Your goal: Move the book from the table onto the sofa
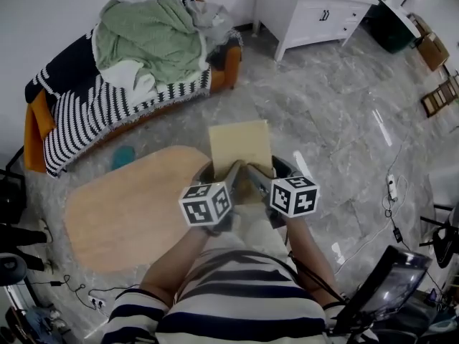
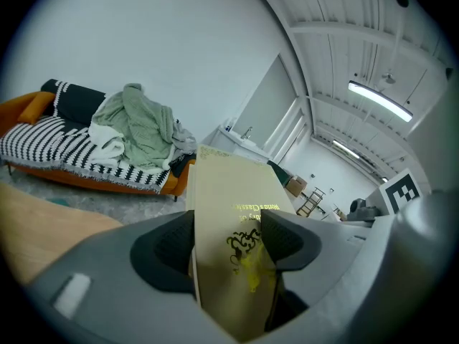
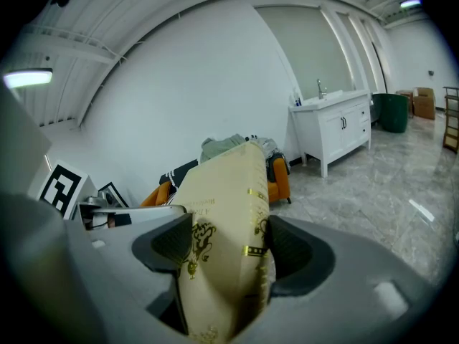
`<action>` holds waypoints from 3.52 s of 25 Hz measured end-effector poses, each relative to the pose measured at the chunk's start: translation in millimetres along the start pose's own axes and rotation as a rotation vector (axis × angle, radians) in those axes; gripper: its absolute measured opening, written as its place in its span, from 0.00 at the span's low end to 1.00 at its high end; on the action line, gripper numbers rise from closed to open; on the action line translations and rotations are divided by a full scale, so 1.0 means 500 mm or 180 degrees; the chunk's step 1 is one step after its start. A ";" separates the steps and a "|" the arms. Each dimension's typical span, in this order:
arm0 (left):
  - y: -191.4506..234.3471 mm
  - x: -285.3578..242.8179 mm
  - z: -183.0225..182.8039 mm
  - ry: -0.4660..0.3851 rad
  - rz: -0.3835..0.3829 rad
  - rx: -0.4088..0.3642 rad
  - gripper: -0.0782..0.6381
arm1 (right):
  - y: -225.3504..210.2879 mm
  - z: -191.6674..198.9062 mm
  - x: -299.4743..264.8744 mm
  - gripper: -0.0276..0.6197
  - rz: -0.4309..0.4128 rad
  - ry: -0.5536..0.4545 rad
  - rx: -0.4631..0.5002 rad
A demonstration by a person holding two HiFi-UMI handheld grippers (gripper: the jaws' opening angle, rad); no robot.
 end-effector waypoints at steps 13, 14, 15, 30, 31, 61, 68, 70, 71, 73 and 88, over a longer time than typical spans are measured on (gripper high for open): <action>-0.054 -0.126 -0.055 -0.0182 -0.0293 0.0160 0.52 | -0.131 -0.115 -0.058 0.55 -0.0310 0.0134 0.0160; -0.061 -0.138 -0.064 -0.0200 -0.0308 0.0159 0.52 | -0.145 -0.128 -0.062 0.55 -0.0332 0.0132 0.0164; -0.068 -0.152 -0.071 -0.0219 -0.0323 0.0162 0.52 | -0.157 -0.140 -0.066 0.55 -0.0352 0.0130 0.0173; -0.124 -0.273 -0.115 -0.0426 -0.0605 0.0310 0.52 | -0.281 -0.248 -0.121 0.55 -0.0643 0.0274 0.0378; -0.122 -0.275 -0.115 -0.0429 -0.0625 0.0314 0.52 | -0.282 -0.249 -0.126 0.55 -0.0665 0.0286 0.0377; 0.133 -0.380 -0.347 -0.0567 -0.0834 0.0554 0.52 | -0.196 -0.440 -0.464 0.54 -0.0873 0.0500 0.0583; 0.193 -0.384 -0.377 -0.0585 -0.0857 0.0583 0.51 | -0.166 -0.455 -0.526 0.54 -0.0902 0.0533 0.0593; 0.206 -0.382 -0.389 -0.0598 -0.0873 0.0577 0.51 | -0.155 -0.462 -0.540 0.54 -0.0922 0.0526 0.0598; 0.210 -0.380 -0.394 -0.0608 -0.0882 0.0577 0.51 | -0.151 -0.466 -0.545 0.54 -0.0936 0.0531 0.0602; 0.218 -0.376 -0.400 -0.0634 -0.0901 0.0594 0.51 | -0.142 -0.472 -0.555 0.54 -0.0965 0.0551 0.0628; 0.307 -0.408 -0.476 -0.0796 -0.1220 0.0746 0.51 | -0.108 -0.544 -0.702 0.54 -0.1272 0.0708 0.0790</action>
Point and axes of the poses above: the fingertips, and each gripper's own axes: x backward along the fingers, y to its left, z out of its underside, the point moved 10 cm from there along x, backward along the fingers, and after that the axes turned 3 degrees about -z, right-handed, at the moved point
